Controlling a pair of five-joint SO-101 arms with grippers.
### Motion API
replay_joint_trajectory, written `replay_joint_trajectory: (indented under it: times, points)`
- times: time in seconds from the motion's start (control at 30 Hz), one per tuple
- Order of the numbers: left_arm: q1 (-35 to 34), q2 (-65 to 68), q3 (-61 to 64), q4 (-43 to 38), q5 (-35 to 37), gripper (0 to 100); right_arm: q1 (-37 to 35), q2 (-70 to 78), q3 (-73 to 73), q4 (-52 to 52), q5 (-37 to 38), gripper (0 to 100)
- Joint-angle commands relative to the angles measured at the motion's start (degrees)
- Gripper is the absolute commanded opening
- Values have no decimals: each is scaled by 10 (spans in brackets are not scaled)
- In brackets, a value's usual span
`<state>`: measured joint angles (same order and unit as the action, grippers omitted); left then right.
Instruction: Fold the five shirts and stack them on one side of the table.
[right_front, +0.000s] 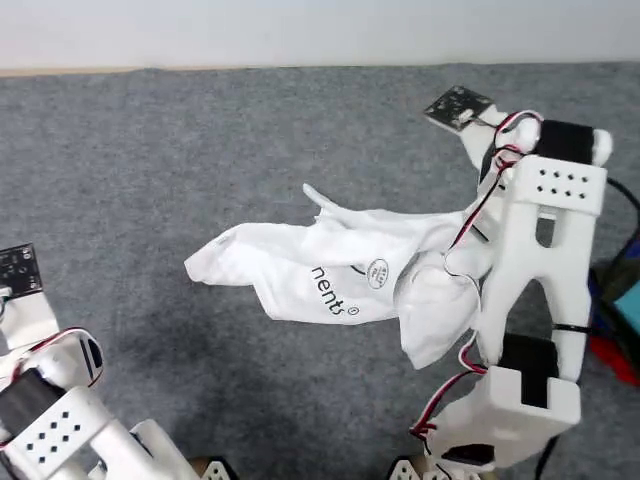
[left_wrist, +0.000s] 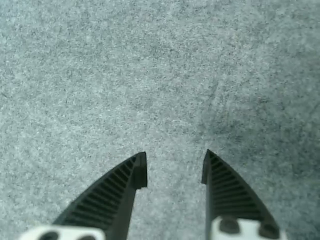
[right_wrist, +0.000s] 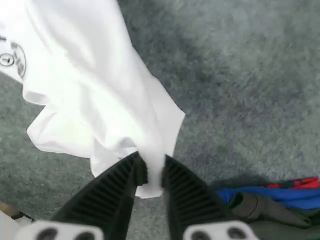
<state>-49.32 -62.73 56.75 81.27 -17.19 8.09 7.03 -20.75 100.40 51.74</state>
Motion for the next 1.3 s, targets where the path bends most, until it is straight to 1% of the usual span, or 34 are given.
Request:
replay_joint_trajectory:
  times: [0.0,0.03,0.07,0.2,0.27,0.33,0.5,0.63,0.83,1.03,1.27]
  points:
    - [3,-7,-29,0,1,187,-6,-71,-5,20,7,262]
    - [3,-7,-29,0,1,187,-14,-79,-5,20,7,296]
    - [4,-7,-29,0,1,187,-23,-87,-5,19,7,307]
    - [32,-7,-26,0,1,187,-80,-92,-5,-19,5,273]
    - [44,-7,-27,0,1,187,-109,-90,-5,-64,-18,247]
    - [52,-7,-27,0,1,187,-137,-79,-3,-118,-53,246]
    - [55,-7,-26,0,1,187,-193,28,-5,-223,-87,297]
    - [55,-7,-26,0,1,187,-221,130,-34,-284,-106,302]
    - [55,-7,-25,0,1,187,-259,281,-166,-295,-115,302]
    - [54,-7,-24,0,1,187,-290,385,-302,-294,-115,302]
    - [52,-7,-24,0,1,187,-300,477,-384,-294,-115,302]
